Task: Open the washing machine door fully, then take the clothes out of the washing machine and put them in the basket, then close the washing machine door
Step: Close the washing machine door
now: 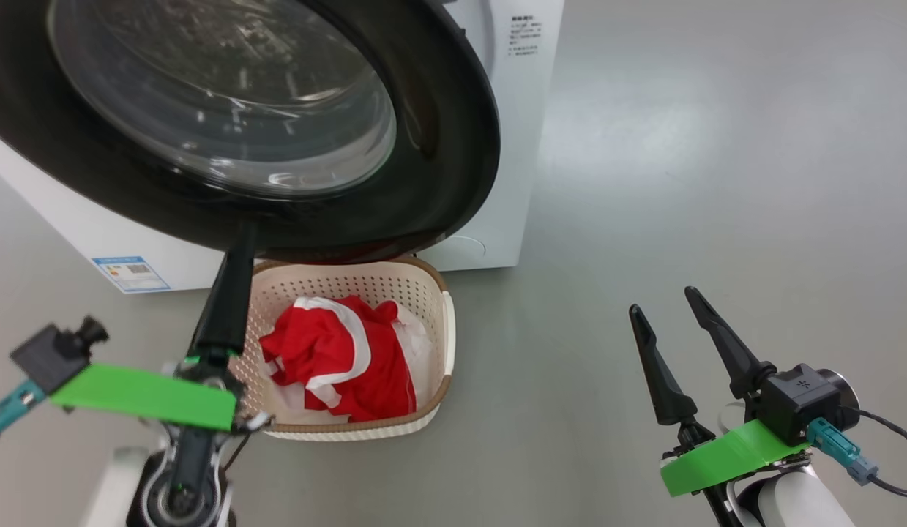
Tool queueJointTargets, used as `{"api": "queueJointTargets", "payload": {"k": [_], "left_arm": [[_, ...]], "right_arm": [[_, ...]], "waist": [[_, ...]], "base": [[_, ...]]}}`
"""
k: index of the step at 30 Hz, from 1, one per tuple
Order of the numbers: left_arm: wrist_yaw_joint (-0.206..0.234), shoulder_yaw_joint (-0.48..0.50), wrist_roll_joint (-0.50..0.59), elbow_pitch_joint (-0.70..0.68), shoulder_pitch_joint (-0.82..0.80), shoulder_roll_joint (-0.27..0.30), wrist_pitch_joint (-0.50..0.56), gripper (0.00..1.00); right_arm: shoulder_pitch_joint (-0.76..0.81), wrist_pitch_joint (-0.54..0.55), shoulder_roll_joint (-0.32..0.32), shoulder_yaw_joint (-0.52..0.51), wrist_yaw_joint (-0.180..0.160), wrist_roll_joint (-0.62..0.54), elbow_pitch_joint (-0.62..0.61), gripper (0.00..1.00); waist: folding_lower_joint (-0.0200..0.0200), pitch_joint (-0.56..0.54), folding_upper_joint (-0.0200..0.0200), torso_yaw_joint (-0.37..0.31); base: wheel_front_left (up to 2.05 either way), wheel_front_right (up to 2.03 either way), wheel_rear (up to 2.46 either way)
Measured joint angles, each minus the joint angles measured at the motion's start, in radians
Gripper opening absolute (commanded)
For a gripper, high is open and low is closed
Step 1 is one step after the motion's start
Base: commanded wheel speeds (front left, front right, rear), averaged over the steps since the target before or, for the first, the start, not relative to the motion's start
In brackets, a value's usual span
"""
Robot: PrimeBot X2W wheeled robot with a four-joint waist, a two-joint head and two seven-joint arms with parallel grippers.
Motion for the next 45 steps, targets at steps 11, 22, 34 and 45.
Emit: {"api": "queueJointTargets", "payload": {"k": [11,22,34,45], "left_arm": [[0.087,-0.028,0.516,-0.114,0.253,0.118,-0.184,1.0],[0.141,0.053,0.881,-0.188,0.408,0.104,-0.187,1.0],[0.097,0.155,1.031,-0.204,0.535,0.01,-0.187,1.0],[0.044,0.196,1.089,-0.175,0.554,-0.033,-0.187,1.0]], "right_arm": [[0.017,0.0,-0.002,-0.01,0.0,-0.027,-0.014,1.0],[0.078,0.0,-0.005,-0.039,0.0,-0.028,-0.032,1.0],[0.128,0.0,0.0,-0.068,0.0,-0.028,-0.055,1.0],[0.139,0.0,0.002,-0.069,0.0,-0.028,-0.06,1.0]], "waist": [[0.0,-0.072,0.0,0.018],[0.0,-0.123,0.0,0.011],[0.0,-0.171,0.0,0.005],[0.0,-0.181,0.0,0.004]], "base": [[0.0,0.0,0.0],[0.0,0.0,0.0],[0.0,0.0,0.0],[0.0,0.0,0.0]]}}
